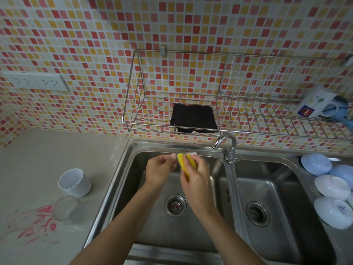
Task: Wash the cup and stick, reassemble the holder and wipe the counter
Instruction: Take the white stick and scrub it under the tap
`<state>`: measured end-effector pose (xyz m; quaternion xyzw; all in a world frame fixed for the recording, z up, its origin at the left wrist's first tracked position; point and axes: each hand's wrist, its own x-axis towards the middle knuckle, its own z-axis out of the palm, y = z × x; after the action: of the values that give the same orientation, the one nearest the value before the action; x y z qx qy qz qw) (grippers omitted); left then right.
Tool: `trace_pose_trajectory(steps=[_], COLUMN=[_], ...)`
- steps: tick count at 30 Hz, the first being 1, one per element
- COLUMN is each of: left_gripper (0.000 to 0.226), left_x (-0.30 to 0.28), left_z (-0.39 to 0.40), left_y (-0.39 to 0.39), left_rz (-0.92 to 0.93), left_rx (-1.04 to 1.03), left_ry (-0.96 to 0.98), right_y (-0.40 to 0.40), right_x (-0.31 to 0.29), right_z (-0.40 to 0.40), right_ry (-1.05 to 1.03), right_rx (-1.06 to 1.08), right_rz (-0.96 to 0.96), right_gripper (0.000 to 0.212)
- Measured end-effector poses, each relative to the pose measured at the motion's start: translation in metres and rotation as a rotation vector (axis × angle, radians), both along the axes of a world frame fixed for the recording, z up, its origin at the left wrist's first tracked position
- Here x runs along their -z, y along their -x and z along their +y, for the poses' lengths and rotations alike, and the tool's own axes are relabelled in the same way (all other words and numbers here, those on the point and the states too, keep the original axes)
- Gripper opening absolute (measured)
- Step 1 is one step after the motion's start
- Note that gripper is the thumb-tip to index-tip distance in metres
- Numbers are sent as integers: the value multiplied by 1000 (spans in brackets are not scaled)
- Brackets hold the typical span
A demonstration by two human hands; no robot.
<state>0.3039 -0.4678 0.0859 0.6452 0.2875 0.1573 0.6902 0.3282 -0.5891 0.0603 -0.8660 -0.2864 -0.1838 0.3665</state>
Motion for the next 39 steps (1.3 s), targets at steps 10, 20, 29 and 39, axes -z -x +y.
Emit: trace_pose_trajectory(steps=[10,20,29,39], left_gripper=[20,33,34,30], left_x=[1,5,7,13], left_z=[-7,-6,-12,-17], left_y=[-3,-8,-5,-29], left_rz=[31,168,229,297], left_rx=[20,-65,-116,39], left_ry=[49,-83,11,-275], right_y=[-11,-24,-9,-58], right_x=[9,6,15,39], right_z=[-13,-12,-16,-54], right_ry=[-44,-75,-54,-246], right_rx=[78,127,103,374], right_rz=[39,117,110,334], right_gripper=[53,56,51,39])
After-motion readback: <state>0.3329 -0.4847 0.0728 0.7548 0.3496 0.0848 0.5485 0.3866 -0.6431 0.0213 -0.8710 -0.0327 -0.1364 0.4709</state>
